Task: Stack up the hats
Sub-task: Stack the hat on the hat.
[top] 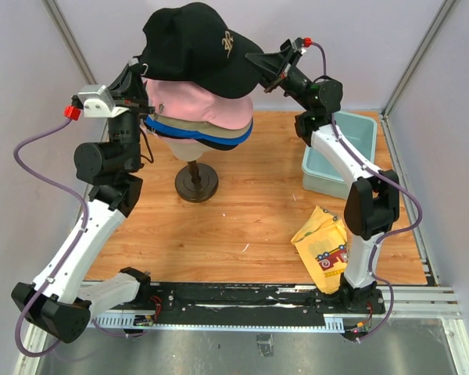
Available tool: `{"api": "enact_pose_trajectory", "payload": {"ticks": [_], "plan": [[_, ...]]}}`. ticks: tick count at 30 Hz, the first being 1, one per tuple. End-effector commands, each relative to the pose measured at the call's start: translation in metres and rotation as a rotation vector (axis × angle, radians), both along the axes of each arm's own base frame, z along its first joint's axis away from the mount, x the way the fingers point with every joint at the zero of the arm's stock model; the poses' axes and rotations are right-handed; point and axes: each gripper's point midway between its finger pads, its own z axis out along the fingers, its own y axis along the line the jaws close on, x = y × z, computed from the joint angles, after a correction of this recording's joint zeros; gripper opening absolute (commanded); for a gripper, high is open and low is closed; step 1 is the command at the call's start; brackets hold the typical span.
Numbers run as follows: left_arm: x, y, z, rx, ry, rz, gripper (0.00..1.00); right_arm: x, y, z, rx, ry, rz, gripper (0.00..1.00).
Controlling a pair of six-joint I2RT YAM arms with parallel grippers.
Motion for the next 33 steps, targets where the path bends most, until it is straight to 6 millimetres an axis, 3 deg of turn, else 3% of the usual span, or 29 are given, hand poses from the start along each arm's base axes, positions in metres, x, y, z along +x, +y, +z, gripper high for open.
{"api": "enact_pose_trajectory", "payload": {"ticks": [1,7,23,27,33], "plan": [[-0.040,0.030,0.030,-0.078,-0.107,0.063,0.01,0.028,-0.049,0.022,0.228,0.213,0.056,0.11],[-0.036,0.022,0.030,-0.045,-0.074,0.035,0.00,0.026,-0.053,0.021,0.249,0.210,0.064,0.29],[-0.022,0.005,0.023,-0.006,0.008,-0.024,0.00,0.010,-0.054,0.005,0.159,0.129,0.016,0.40],[-0.018,0.006,0.023,-0.022,0.032,-0.007,0.01,-0.005,-0.054,-0.012,0.003,0.059,-0.056,0.43],[-0.013,0.008,0.021,-0.042,0.072,0.020,0.01,-0.021,-0.051,-0.053,-0.202,0.037,-0.156,0.45]]}}
